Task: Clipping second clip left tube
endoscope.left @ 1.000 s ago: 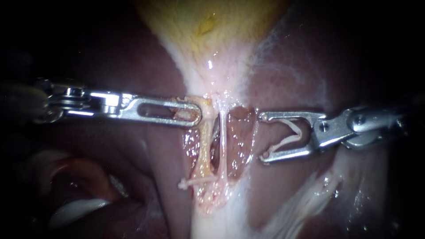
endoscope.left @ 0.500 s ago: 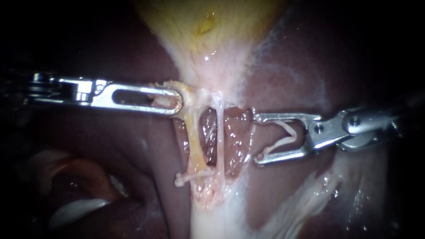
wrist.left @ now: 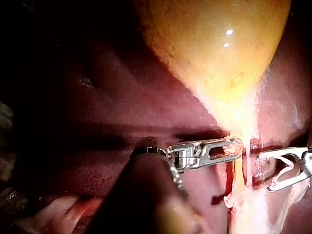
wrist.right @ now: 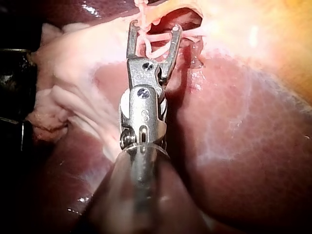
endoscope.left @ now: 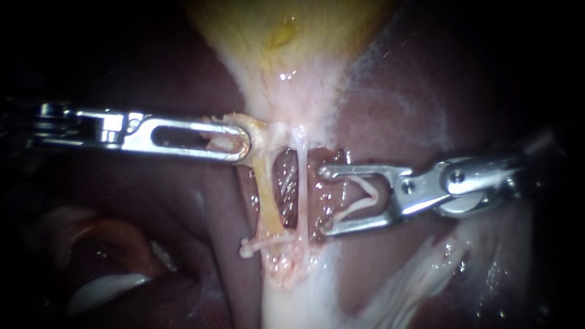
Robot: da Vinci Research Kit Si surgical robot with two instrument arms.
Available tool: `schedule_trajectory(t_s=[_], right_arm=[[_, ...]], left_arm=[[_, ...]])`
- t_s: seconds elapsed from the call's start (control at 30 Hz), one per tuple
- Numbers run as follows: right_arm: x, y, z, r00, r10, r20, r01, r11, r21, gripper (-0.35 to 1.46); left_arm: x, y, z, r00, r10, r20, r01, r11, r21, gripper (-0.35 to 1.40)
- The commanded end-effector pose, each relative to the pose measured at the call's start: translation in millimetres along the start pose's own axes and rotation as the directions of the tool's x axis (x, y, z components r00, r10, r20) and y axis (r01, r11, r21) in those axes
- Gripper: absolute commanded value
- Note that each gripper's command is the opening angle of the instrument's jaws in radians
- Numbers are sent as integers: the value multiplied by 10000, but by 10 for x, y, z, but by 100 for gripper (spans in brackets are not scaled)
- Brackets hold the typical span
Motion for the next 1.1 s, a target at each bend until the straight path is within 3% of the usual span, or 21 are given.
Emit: schedule_trajectory(t_s=[0.03, 0.4, 0.73, 1.1], right_arm=[[-2, 0, 6, 10000, 52, 6, -52, 10000, 14, 50], [-13, -3, 63, 9989, 465, -2, -465, 9980, 438, 50], [-9, -4, 87, 9886, 1336, -696, -1250, 9853, 1161, 48], [-19, -6, 107, 9773, 1971, -782, -1841, 9717, 1479, 44]], left_arm=[[0, -1, 0, 10000, 1, 4, -1, 10000, -10, -35], [2, -5, 2, 10000, 49, 28, -49, 10000, -29, -35], [2, -5, 4, 10000, 45, 17, -45, 10000, -18, -35], [2, -5, 6, 10000, 45, 25, -45, 10000, -24, -35]])
